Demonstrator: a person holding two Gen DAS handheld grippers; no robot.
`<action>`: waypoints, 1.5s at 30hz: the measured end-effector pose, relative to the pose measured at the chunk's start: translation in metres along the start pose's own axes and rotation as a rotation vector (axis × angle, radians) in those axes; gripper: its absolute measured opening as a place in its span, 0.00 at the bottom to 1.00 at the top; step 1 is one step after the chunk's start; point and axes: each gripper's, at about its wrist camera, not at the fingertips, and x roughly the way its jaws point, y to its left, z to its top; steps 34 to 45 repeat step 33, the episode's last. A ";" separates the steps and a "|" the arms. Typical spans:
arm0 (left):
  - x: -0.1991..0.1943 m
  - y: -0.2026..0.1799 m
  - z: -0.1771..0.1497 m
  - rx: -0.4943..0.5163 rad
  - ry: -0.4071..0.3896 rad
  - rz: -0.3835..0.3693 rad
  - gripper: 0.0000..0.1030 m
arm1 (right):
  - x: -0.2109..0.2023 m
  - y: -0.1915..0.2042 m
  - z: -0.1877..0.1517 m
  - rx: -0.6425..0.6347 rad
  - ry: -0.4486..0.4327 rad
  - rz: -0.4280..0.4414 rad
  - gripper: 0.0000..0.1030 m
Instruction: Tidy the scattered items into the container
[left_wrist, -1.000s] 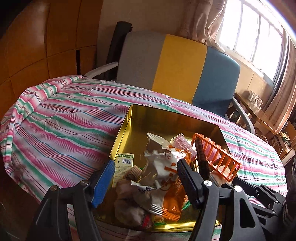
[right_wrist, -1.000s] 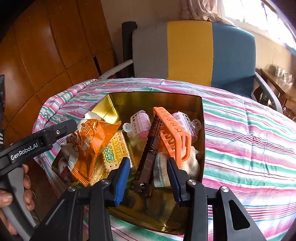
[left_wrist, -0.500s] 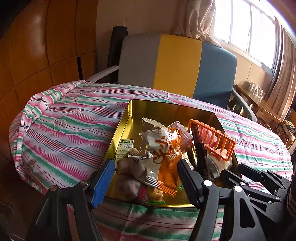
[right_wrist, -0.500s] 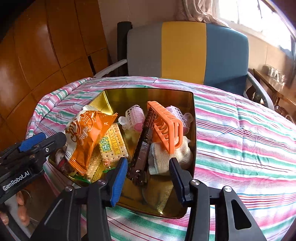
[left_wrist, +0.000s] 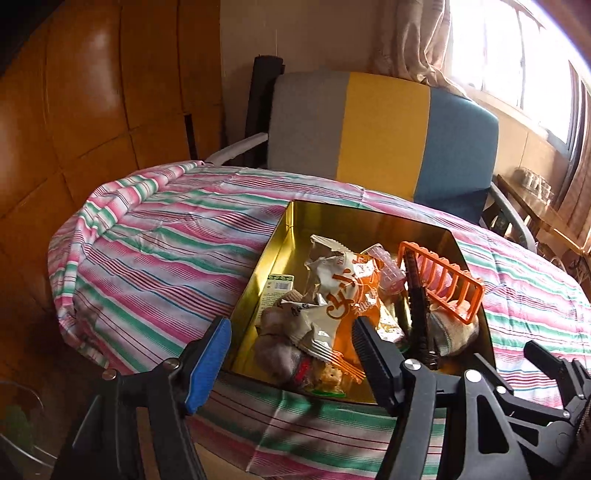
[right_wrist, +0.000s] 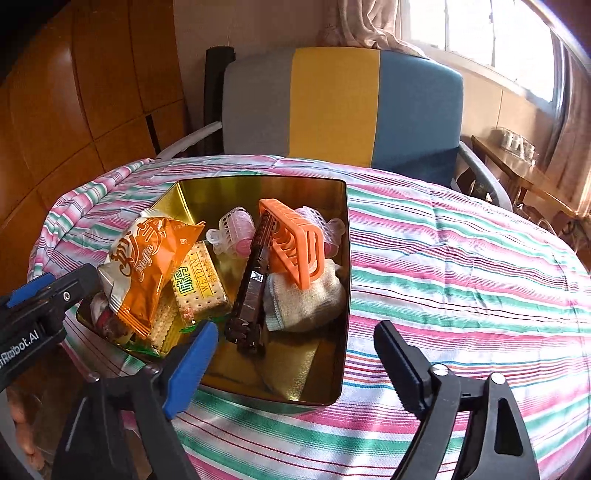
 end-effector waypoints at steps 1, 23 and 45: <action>-0.001 0.001 -0.001 0.005 -0.004 0.011 0.66 | -0.001 0.001 0.000 -0.003 -0.004 -0.005 0.88; 0.009 0.001 -0.025 0.028 0.110 -0.003 0.54 | -0.009 0.027 -0.014 -0.063 -0.014 -0.112 1.00; 0.001 -0.001 -0.025 0.051 0.048 -0.018 0.50 | -0.007 0.026 -0.016 -0.054 -0.004 -0.116 1.00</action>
